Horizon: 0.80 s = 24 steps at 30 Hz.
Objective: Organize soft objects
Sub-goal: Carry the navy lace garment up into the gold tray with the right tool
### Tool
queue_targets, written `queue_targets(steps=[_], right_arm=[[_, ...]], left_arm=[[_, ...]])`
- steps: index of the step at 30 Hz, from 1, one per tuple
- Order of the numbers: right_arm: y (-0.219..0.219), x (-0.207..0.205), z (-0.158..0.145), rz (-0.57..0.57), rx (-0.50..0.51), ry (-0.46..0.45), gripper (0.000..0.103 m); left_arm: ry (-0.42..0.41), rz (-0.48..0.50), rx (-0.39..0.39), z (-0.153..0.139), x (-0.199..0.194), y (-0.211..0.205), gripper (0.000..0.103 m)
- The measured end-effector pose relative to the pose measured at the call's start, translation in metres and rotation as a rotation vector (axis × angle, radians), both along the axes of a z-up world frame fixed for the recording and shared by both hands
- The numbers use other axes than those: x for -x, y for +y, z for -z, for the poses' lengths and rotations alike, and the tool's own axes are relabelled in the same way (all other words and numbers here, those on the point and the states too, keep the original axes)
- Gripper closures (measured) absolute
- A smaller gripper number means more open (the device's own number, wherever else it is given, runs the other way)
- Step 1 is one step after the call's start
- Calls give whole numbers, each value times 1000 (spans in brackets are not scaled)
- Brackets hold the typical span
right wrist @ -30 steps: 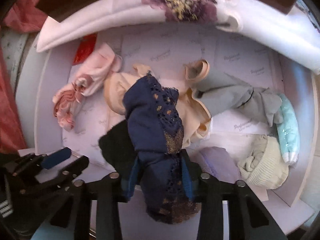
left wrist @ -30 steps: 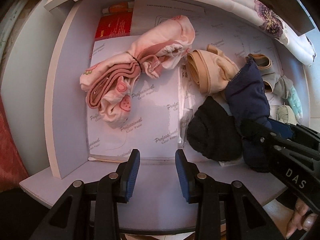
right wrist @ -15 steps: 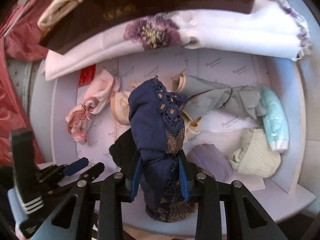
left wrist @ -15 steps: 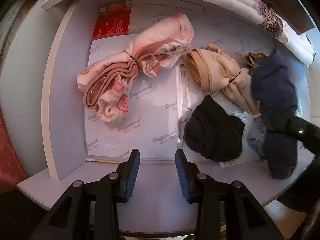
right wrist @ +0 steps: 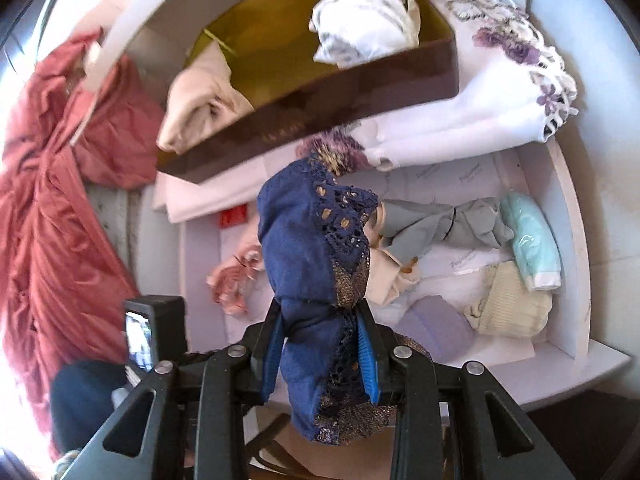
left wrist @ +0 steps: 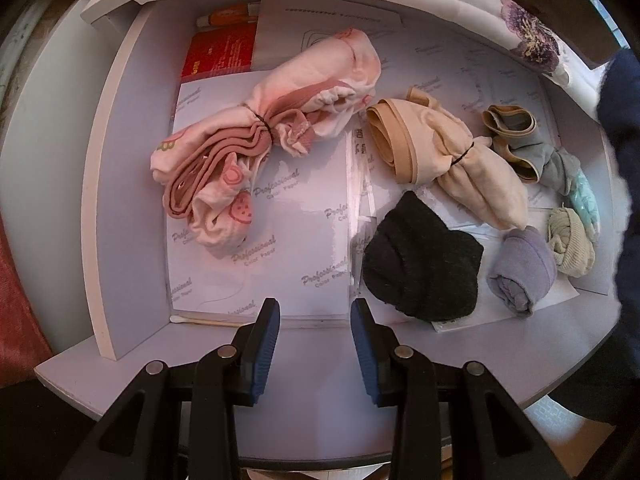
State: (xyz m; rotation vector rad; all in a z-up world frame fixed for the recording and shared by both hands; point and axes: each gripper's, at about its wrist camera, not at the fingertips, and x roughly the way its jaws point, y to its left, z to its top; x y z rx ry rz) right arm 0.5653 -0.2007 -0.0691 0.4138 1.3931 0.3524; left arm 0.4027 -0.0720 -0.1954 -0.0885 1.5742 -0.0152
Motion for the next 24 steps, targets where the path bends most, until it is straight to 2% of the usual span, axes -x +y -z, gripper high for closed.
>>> queue_targets(steps=[5,9,14,20,24], right_arm=[[2,-1,-16,2,-4,-31,70],[3,-3,-25,5,31,-52,69],[8,-16,-53,7,29,-138,69],[25,-50,-96,17,47,-257,70],[39,-86,-106,52,91,-315,69]], left_arm=[[1,2,3,0,0,-1,66],[0,2,3,1,0,0,66],[2,3,6,0,-1,1,66],[4,8,19,3,-1,-1,66],[6,10,25,4,-2,-4,66]])
